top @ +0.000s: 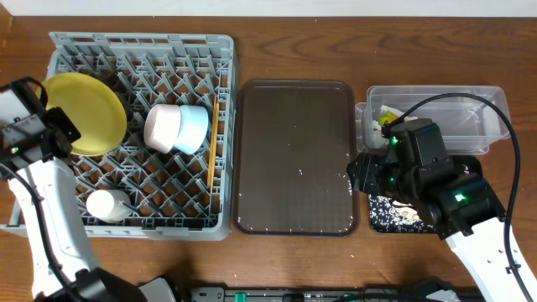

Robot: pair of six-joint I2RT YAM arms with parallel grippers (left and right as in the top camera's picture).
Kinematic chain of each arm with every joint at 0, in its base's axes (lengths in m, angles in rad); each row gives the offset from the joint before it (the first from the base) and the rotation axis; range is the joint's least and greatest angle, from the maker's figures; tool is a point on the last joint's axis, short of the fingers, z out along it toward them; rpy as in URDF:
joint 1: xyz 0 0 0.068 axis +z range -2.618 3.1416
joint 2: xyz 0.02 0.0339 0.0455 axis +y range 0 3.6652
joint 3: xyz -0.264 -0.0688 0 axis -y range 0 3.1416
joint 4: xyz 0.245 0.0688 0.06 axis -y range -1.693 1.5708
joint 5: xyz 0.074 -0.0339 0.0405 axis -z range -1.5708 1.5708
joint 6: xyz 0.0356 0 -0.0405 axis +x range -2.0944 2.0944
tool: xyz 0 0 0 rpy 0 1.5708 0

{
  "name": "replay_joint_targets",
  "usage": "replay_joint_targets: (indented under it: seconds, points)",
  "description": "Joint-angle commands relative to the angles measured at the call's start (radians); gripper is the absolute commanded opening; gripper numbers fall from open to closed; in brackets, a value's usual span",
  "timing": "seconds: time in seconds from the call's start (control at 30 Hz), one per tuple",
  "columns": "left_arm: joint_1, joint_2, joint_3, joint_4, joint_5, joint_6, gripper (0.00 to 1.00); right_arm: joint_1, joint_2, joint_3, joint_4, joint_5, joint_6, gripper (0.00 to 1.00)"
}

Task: Sort waste into correct bins and load items into the dishwasher

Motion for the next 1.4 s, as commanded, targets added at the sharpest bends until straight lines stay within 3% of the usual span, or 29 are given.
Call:
replay_joint_targets:
  seconds: [0.0, 0.27, 0.43, 0.57, 0.63, 0.67, 0.87, 1.07, 1.23, 1.37]
  points:
    - [0.001, 0.053, 0.002, 0.006, -0.032, 0.026, 0.07, -0.016, -0.001, -0.001, 0.003, 0.010, -0.009, 0.59]
    - [-0.060, 0.070, 0.002, 0.013, -0.050, 0.031, 0.07, -0.016, -0.001, -0.001, 0.003, 0.010, -0.009, 0.60]
    - [-0.138, 0.071, 0.002, 0.017, -0.225, 0.038, 0.07, -0.016, -0.001, -0.001, 0.002, 0.010, -0.009, 0.60]
    - [-0.189, 0.071, 0.002, 0.004, -0.248, 0.040, 0.08, -0.016, -0.001, -0.001, 0.002, 0.010, -0.009, 0.60]
    - [-0.222, 0.071, 0.002, -0.016, -0.248, 0.027, 0.17, -0.016, -0.001, -0.001, 0.002, 0.010, -0.009, 0.60]
    - [-0.240, 0.070, 0.002, -0.027, -0.246, 0.010, 0.29, -0.016, -0.001, -0.001, 0.002, 0.010, -0.009, 0.60]
    - [-0.379, 0.064, 0.002, -0.081, -0.117, -0.024, 0.37, -0.016, -0.001, -0.001, 0.002, 0.010, -0.009, 0.60]
    - [-0.552, 0.025, 0.003, -0.130, -0.109, -0.041, 0.49, -0.016, -0.001, -0.001, -0.002, 0.009, -0.009, 0.60]
    - [-0.692, -0.089, 0.009, -0.182, -0.109, -0.135, 0.63, -0.016, -0.002, -0.001, -0.001, 0.009, -0.012, 0.60]
    - [-0.779, -0.236, 0.010, -0.219, -0.064, -0.200, 0.69, -0.016, -0.017, 0.000, 0.015, -0.016, -0.106, 0.60]
